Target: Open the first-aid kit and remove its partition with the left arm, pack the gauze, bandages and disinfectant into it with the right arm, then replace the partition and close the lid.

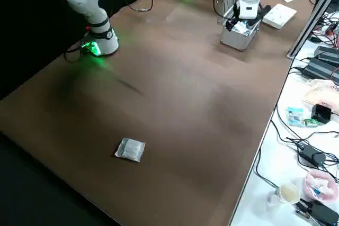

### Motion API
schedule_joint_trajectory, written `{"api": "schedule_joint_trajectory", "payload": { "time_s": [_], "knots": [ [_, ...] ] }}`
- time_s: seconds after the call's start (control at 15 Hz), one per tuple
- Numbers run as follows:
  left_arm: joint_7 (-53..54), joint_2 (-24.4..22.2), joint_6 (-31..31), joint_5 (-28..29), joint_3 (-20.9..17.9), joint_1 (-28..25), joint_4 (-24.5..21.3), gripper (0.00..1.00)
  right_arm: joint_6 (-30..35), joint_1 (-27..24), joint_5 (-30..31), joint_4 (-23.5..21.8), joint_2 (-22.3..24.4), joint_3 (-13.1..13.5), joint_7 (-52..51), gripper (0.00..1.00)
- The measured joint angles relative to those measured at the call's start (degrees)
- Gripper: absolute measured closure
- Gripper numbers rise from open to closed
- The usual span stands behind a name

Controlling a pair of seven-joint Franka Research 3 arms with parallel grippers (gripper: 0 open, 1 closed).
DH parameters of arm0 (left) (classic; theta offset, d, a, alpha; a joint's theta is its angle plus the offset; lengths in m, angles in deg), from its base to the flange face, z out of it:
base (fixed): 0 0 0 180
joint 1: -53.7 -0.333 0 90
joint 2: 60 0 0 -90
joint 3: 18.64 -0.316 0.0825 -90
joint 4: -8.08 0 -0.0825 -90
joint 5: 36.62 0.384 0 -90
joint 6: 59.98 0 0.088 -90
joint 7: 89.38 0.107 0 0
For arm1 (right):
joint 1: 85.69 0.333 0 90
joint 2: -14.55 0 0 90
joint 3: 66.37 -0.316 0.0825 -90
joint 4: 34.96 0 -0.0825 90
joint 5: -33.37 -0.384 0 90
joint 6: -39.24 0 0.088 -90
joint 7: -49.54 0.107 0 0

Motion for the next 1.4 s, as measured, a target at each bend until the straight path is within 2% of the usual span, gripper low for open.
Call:
{"api": "schedule_joint_trajectory", "payload": {
  "time_s": [0.2,0.4,0.6,0.87,1.0,1.07,1.4],
  "knots": [
    [0.1,0.1,0.0,0.0,0.0,0.0,0.0,0.00,4.2,-6.2,8.1,-1.1,-0.2,0.0,-9.3,0.23],
    [0.1,0.1,-0.2,0.0,0.1,0.1,0.0,0.00,4.4,-13.5,16.7,-2.9,-0.4,0.0,-20.1,0.23],
    [0.1,0.1,-0.7,0.0,0.1,0.1,0.0,0.00,3.6,-21.2,22.8,-4.8,-0.7,0.1,-32.1,0.23],
    [0.1,0.1,-0.9,0.0,0.1,0.1,-0.1,0.00,-6.0,-29.9,25.7,-9.2,-2.9,0.0,-47.5,0.24],
    [0.1,0.1,-0.9,0.0,0.1,0.2,-0.1,0.00,-11.0,-33.9,27.7,-10.1,-5.2,0.0,-54.4,0.26],
    [0.1,0.1,-0.9,0.0,0.1,0.3,-0.1,0.00,-12.4,-35.7,28.7,-10.1,-6.2,0.0,-57.0,0.32],
    [0.1,0.1,-1.2,0.0,0.1,0.2,-0.1,0.00,-18.4,-40.1,33.5,-10.3,-10.1,0.0,-60.2,0.38]
  ]
}}
